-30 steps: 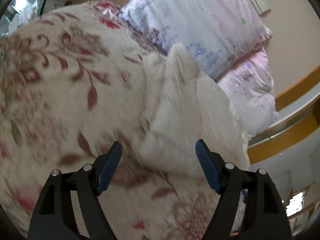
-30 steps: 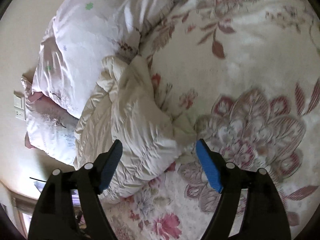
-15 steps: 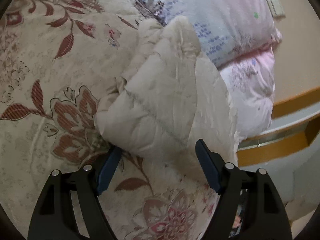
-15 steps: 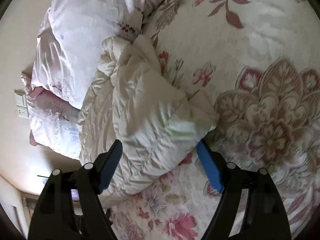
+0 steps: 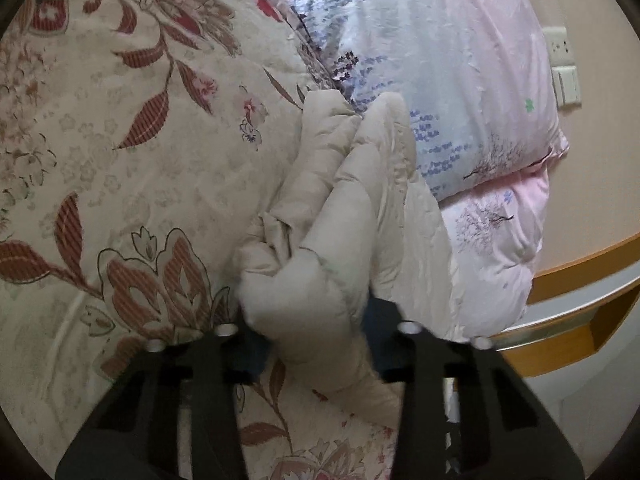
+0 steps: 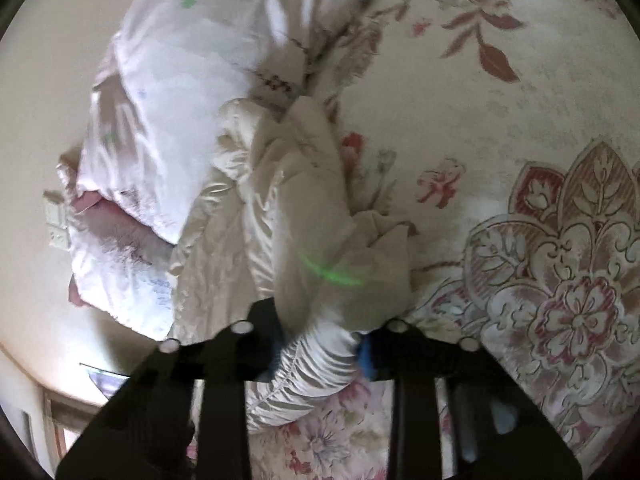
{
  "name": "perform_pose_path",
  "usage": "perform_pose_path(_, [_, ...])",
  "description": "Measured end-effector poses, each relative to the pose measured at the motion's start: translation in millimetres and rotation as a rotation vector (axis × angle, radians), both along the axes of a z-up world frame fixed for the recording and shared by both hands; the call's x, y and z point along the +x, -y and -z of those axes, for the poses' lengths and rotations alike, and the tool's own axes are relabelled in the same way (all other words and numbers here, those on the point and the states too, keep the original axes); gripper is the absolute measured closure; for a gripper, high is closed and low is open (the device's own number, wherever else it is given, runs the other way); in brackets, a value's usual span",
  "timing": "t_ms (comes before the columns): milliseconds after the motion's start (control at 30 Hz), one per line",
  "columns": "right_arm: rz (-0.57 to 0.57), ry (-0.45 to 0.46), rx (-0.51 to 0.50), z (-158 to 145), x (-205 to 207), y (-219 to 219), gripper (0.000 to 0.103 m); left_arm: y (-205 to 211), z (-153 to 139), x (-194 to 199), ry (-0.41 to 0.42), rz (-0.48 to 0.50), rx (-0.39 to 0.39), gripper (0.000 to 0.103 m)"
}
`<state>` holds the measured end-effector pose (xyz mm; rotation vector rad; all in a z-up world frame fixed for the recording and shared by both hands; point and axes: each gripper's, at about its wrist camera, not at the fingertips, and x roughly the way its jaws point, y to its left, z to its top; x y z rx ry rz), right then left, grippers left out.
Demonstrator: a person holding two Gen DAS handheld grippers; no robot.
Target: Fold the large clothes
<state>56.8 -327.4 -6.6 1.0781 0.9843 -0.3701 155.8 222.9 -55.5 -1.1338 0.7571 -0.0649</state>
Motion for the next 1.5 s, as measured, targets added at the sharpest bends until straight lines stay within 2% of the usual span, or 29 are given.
perform_pose_path(67, [-0.022,0.023,-0.005,-8.1,-0.4,-3.8,0.082,-3.0,-2.9,-2.3,0.022,-0.004,-0.01,0.08])
perform_pose_path(200, [-0.066,0.048,-0.008,-20.9,-4.6,-13.3,0.083,-8.6,-12.8,-14.0,0.057,-0.008,0.002,0.084])
perform_pose_path(467, [-0.19,0.073,-0.006,-41.2,-33.8,-35.9,0.083,-28.5,-25.5,-64.0,0.088,-0.011,0.006,0.084])
perform_pose_path(633, [-0.279,0.05,-0.04,-50.5,-57.1,-56.5,0.083,-35.6,-29.9,-101.5,0.102,-0.029,0.018,0.084])
perform_pose_path(733, [-0.308,0.018,-0.086,-53.5,-66.0,-66.7,0.078,-35.6,-29.2,-114.3,0.106,-0.035,0.034,0.084])
perform_pose_path(767, [-0.317,-0.003,-0.116,-54.0,-68.0,-69.5,0.071,-35.6,-28.4,-115.6,0.109,-0.031,0.041,0.084])
perform_pose_path(833, [-0.304,-0.044,-0.176,-54.6,-71.0,-70.3,0.059,-34.0,-26.1,-114.8,0.106,-0.027,0.059,0.078])
perform_pose_path(900, [-0.254,-0.066,-0.231,-58.4,-75.3,-66.6,0.041,-32.2,-24.6,-114.2,0.106,-0.03,0.069,0.071])
perform_pose_path(933, [-0.212,-0.078,-0.292,-65.0,-77.4,-64.3,0.038,-32.1,-24.6,-114.6,0.107,-0.031,0.08,0.06])
perform_pose_path(967, [-0.188,-0.082,-0.35,-71.0,-78.4,-63.8,0.036,-31.8,-24.8,-115.3,0.108,-0.034,0.094,0.054])
perform_pose_path(1033, [-0.153,-0.094,-0.53,-88.6,-75.7,-72.0,0.036,-29.8,-26.1,-117.2,0.117,-0.052,0.132,0.04])
perform_pose_path(1067, [-0.163,-0.083,-0.639,-99.6,-70.1,-84.3,0.036,-29.3,-26.5,-118.2,0.121,-0.057,0.148,0.036])
perform_pose_path(1133, [-0.239,-0.028,-0.74,-111.5,-56.6,-110.6,0.037,-26.0,-27.9,-119.3,0.131,-0.069,0.184,0.033])
perform_pose_path(1167, [-0.315,0.01,-0.772,-114.7,-45.0,-131.1,0.039,-25.0,-27.8,-119.3,0.131,-0.069,0.197,0.033])
perform_pose_path(1267, [-0.51,0.061,-0.774,-108.0,-14.8,-179.8,0.042,-20.8,-25.5,-116.9,0.126,-0.065,0.215,0.033])
perform_pose_path(1333, [-0.626,0.065,-0.778,-95.0,4.7,-211.7,0.042,-18.5,-22.4,-115.6,0.119,-0.059,0.208,0.033])
perform_pose_path(1433, [-0.735,0.035,-0.807,-74.7,24.3,-245.7,0.042,-14.2,-23.2,-115.9,0.116,-0.062,0.233,0.033])
perform_pose_path(1500, [-0.767,0.005,-0.822,-62.5,32.9,-258.5,0.042,-13.0,-23.1,-115.6,0.111,-0.066,0.242,0.033])
